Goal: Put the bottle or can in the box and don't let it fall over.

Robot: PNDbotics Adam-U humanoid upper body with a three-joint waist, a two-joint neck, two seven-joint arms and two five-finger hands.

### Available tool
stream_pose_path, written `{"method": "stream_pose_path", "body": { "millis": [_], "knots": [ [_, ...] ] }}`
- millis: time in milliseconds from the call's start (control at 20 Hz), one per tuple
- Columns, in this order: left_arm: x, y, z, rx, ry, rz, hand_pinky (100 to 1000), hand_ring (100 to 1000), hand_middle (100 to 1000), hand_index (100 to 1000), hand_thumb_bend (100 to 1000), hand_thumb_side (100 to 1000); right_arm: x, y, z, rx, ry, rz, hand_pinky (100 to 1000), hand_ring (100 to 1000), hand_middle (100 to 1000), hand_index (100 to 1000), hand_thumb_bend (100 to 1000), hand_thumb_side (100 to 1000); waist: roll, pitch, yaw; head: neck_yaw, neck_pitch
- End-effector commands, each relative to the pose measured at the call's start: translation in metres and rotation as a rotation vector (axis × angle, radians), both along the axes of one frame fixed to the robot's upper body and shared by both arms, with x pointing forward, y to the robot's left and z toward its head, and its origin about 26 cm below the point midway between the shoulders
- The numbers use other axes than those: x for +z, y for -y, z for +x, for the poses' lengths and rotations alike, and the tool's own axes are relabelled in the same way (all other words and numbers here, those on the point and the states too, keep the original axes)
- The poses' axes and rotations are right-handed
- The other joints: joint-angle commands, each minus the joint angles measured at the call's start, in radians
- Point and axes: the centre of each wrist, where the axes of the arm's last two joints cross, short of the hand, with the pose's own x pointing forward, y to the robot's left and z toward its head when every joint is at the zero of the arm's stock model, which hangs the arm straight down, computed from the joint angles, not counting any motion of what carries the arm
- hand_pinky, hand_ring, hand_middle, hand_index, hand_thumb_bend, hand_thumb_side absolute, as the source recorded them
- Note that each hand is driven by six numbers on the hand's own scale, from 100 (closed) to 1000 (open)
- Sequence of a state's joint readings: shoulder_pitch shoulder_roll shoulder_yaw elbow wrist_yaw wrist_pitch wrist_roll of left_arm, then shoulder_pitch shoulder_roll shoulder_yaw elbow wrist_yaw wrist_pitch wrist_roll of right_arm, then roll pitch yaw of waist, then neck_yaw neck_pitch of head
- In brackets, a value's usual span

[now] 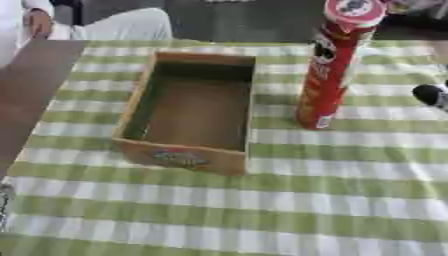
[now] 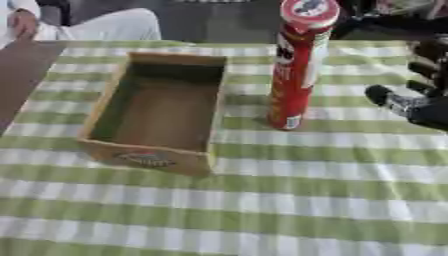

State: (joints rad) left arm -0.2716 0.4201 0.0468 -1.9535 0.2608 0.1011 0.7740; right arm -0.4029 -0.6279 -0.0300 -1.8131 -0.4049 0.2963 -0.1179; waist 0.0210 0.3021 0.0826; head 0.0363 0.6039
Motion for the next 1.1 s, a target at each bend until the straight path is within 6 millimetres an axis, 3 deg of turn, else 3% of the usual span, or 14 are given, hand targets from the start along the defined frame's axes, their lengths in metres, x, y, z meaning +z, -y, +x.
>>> {"method": "stream_pose_path", "body": {
  "millis": [50, 500, 1100],
  "knots": [
    [0.007, -0.004, -0.001, 0.007, 0.022, 0.017, 672, 706, 649, 716, 303, 599, 0.008, 0.002, 0.0, -0.002, 0.02, -0.018, 966, 1000, 1000, 991, 609, 100, -0.002, -0.022, 0.0, -0.002, 0.005],
    [0.007, -0.003, -0.001, 0.002, 0.02, 0.016, 671, 706, 649, 716, 302, 601, 0.013, -0.005, 0.004, 0.047, 0.009, -0.059, 973, 1000, 1000, 995, 633, 100, -0.004, -0.02, 0.003, -0.014, 0.011],
    [0.007, -0.002, 0.0, -0.009, 0.021, 0.018, 671, 706, 649, 716, 302, 599, 0.027, -0.024, 0.028, 0.154, -0.021, -0.094, 978, 1000, 1000, 974, 621, 100, -0.005, -0.024, 0.017, -0.03, 0.001]
  ]
}}
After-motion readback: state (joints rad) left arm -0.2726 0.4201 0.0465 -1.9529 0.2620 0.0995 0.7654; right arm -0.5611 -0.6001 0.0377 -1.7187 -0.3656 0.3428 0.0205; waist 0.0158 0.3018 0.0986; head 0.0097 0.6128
